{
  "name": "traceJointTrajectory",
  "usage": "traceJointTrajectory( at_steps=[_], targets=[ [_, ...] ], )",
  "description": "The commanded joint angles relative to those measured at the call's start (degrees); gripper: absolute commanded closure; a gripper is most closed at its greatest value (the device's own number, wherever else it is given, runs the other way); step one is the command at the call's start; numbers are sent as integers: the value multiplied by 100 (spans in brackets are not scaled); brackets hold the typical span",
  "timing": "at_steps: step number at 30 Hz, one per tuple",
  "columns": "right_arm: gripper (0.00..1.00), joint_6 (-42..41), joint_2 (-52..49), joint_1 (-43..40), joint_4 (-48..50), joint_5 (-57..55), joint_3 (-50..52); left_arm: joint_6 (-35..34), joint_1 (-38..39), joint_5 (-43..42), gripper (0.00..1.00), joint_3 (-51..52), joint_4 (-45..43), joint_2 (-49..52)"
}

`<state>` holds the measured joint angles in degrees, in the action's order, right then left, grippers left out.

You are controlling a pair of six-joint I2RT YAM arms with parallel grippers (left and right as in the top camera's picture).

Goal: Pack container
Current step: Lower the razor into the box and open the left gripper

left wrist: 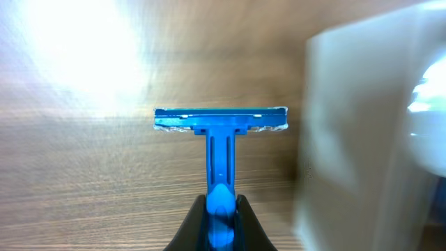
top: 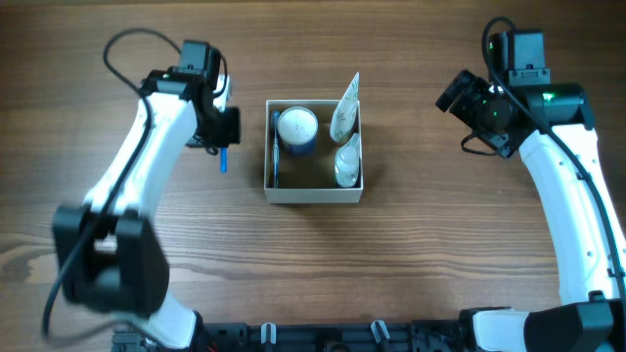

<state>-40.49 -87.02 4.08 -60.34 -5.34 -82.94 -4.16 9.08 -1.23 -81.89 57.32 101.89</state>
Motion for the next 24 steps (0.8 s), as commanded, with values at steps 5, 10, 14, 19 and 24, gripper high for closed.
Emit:
traceJointTrajectory(
  at_steps=[5, 10, 14, 19, 24],
  targets=[
    [0, -4, -20, -13, 13, 28, -28, -1255, 1233, 498, 95, -164, -490, -990],
    [0, -4, -20, -13, 13, 28, -28, -1757, 1740, 798, 96, -160, -516, -575],
    [0, -7, -20, -13, 13, 28, -28, -1928, 1912, 918, 96, -160, -315, -201],
    [0, -4, -20, -13, 13, 28, -28, -1926, 1917, 1040, 84, -160, -225, -92],
    [0, -4, -20, -13, 13, 28, -28, -1926, 1912, 1379, 73, -160, -227, -92]
  ],
)
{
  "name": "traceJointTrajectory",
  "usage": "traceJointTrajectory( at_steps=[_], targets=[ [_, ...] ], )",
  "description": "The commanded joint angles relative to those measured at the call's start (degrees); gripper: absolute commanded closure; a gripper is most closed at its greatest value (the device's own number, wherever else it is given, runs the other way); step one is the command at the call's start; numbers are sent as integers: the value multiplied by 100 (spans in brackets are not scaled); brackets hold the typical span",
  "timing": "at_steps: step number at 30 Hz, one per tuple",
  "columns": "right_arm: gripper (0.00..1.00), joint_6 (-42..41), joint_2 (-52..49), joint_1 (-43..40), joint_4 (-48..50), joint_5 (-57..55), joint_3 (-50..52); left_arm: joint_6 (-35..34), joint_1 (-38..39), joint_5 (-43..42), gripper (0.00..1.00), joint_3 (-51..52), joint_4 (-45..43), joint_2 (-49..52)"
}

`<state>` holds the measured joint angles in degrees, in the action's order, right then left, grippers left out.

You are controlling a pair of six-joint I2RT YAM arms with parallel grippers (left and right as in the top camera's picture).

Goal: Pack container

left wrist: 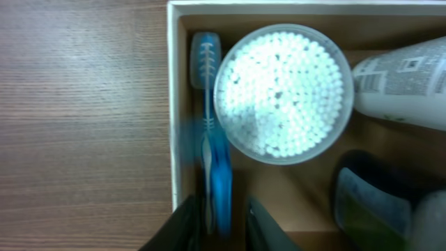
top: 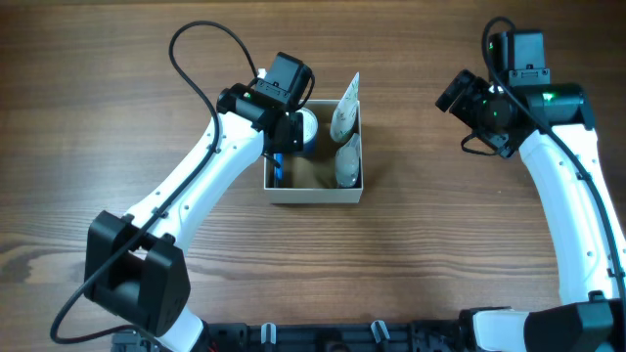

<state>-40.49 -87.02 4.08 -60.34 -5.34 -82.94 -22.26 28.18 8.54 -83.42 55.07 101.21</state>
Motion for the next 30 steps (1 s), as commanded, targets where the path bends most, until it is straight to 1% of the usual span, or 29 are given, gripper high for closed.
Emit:
traceJointTrajectory(
  at_steps=[1, 3, 4, 6, 10, 14, 15, 16, 22, 26, 30],
  targets=[
    [0, -4, -20, -13, 13, 28, -28, -116, -2, 485, 70, -7, -13, -26],
    [0, -4, -20, -13, 13, 28, -28, -114, -15, 719, 58, -42, -11, -37],
    [0, -7, -20, -13, 13, 28, -28, -116, -44, 857, 54, -133, 81, -70],
    [0, -4, -20, -13, 13, 28, -28, -114, -133, 966, 51, -343, 273, -162],
    [0, -7, -20, -13, 13, 28, -28, -52, -555, 1025, 41, -780, 501, -562],
    [0, -7, -20, -13, 13, 28, -28, -50, -1279, 1021, 20, -927, 498, -1108],
    [0, -4, -20, -13, 13, 28, -28, -50, -1482, 1019, 6, -927, 511, -1237],
    [0, -7, -20, -13, 13, 28, -28, -52, -1687, 1019, 0, -927, 542, -1351],
    [0, -4, -20, -13, 13, 28, -28, -52, -2695, 1016, 0, -927, 664, -1670],
    [0, -7, -20, -13, 13, 28, -28, -55, -2938, 1016, 0, -927, 669, -1668],
    [0, -4, -20, -13, 13, 28, -28, -55, -2981, 1016, 0, -927, 610, -1668]
  ],
)
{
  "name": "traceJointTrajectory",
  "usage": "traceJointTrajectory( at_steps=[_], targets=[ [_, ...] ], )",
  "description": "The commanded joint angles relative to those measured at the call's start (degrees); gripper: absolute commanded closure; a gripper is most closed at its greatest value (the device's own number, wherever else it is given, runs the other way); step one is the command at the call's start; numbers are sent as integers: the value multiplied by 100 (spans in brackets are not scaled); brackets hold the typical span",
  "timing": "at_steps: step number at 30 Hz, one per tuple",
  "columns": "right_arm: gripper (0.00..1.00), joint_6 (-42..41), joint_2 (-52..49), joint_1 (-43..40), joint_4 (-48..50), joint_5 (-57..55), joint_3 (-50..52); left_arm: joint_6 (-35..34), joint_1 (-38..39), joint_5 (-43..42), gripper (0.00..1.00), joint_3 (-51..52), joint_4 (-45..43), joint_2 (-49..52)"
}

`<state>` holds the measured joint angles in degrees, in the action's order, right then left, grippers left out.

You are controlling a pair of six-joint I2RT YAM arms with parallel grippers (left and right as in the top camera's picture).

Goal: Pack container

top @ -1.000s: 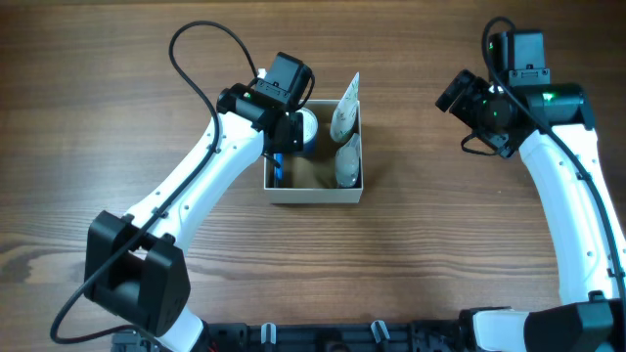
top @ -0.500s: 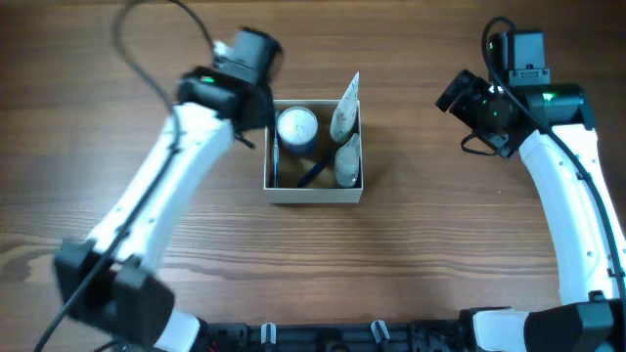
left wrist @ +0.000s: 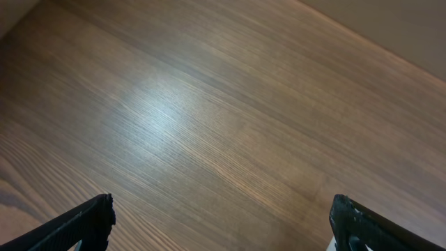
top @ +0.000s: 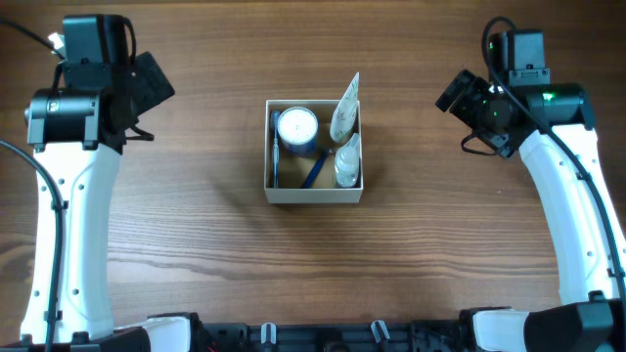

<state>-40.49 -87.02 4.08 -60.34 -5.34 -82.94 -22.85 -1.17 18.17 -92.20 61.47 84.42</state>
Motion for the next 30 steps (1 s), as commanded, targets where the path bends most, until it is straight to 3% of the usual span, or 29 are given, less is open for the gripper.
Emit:
traceJointTrajectory(
  at_steps=[1, 11, 17, 24, 27, 30],
  targets=[
    [0, -7, -20, -13, 13, 28, -28, 4, -46, 52, 0, -48, -33, 11],
    [0, -4, 50, -7, 13, 28, -28, 4, -46, 52, 0, -48, -31, 11],
    [0, 175, 1051, 24, -26, -745, 17, 4, -46, 52, 0, -48, -33, 11],
    [0, 2551, 2767, 24, 763, -905, 896, 7, -46, 52, 0, -48, -33, 11],
    [0, 3154, 3543, 22, 975, -656, 1596, 4, -46, 52, 0, -48, -33, 11],
    [0, 3187, 4264, 22, 1029, -503, 2415, 4, -46, 52, 0, -48, -33, 11]
  ],
)
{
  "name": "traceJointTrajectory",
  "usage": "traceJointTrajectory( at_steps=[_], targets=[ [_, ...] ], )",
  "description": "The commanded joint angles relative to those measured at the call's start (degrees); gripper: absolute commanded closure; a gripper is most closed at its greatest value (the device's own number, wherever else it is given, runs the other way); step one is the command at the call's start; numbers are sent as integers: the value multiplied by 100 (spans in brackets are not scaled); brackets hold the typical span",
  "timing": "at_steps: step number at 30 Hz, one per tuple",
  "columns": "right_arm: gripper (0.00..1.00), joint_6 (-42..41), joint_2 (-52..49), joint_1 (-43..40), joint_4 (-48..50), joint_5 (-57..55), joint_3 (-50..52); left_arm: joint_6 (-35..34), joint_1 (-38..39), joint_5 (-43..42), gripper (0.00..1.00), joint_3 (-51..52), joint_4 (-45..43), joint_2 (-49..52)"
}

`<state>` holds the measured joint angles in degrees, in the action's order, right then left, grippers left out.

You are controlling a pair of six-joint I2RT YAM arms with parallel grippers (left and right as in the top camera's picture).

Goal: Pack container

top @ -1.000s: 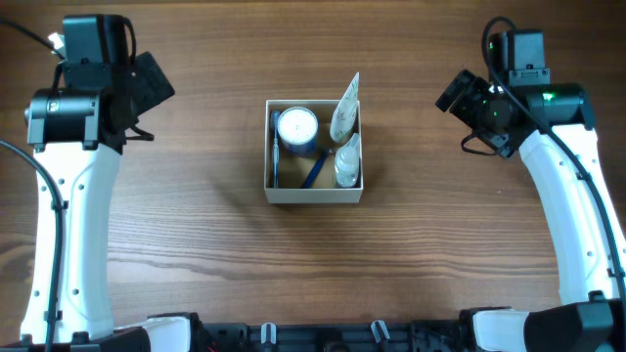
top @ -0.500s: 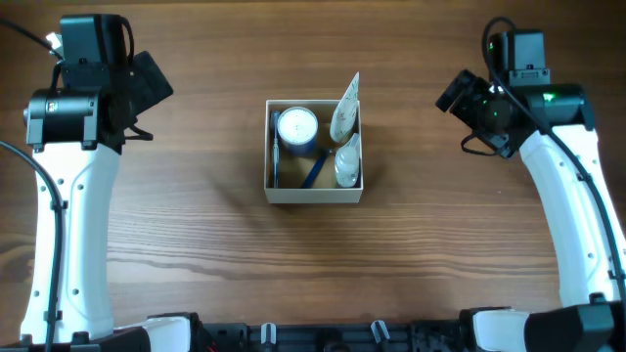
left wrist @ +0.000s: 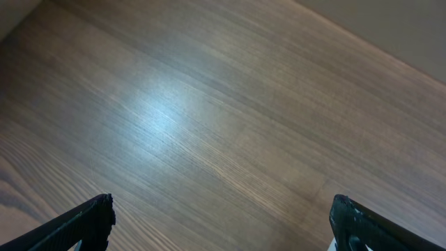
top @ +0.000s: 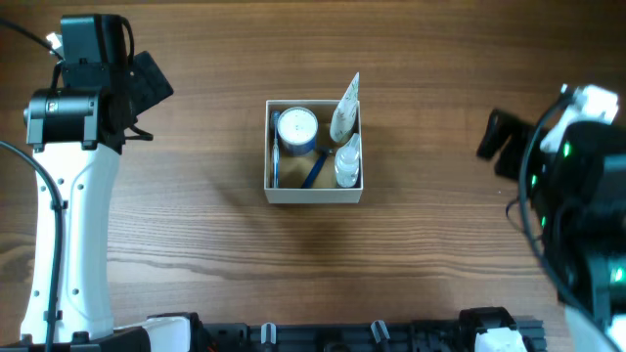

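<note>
The cream box (top: 313, 196) stands at the table's centre. In it are a round tub of cotton swabs (top: 296, 127), a blue toothbrush (top: 275, 156) along the left wall, a blue razor (top: 315, 172) lying aslant, a tube (top: 344, 110) and a clear bottle (top: 346, 162). My left gripper (top: 149, 88) is far off at the upper left. In the left wrist view the left gripper (left wrist: 221, 223) is wide open over bare wood with nothing between its fingers. My right gripper (top: 497, 139) shows dark and blurred right of the box, its jaws unreadable.
Brown wooden table (top: 215, 254) all round the box. The right arm's white body (top: 577, 205) fills the right edge of the overhead view. A black rail runs along the front edge.
The right arm has shifted from the upper right down toward the right edge and shows blurred. The left arm, the box and its contents stand as before.
My left gripper held the blue razor just left of the box. Then it was over the box with the razor beside the toothbrush. Then the razor lay in the box and the left gripper stood open at the far upper left, where it stays; the right arm has moved.
</note>
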<state>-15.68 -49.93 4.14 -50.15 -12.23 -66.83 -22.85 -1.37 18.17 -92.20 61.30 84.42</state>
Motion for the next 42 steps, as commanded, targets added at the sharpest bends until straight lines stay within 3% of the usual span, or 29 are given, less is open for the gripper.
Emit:
traceJointTrajectory(
  at_steps=[1, 9, 18, 34, 42],
  targets=[
    [0, 647, 785, 15, 22, 210, 1097, 4, -26, 52, 0, -48, -13, 11],
    [1, 629, 2658, 15, 1008, 374, 3530, 4, -26, 52, 0, -48, -15, 11],
    [0, 680, 4463, 15, 1154, 369, 4610, 4, -26, 52, 0, -48, -15, 11],
    [0, 671, 4968, 15, 1174, 684, 5740, 4, -26, 52, 0, -48, -15, 11],
    [0, 658, 4951, 15, 1322, 782, 5727, 4, -26, 52, 0, -48, -13, 11]
  ],
)
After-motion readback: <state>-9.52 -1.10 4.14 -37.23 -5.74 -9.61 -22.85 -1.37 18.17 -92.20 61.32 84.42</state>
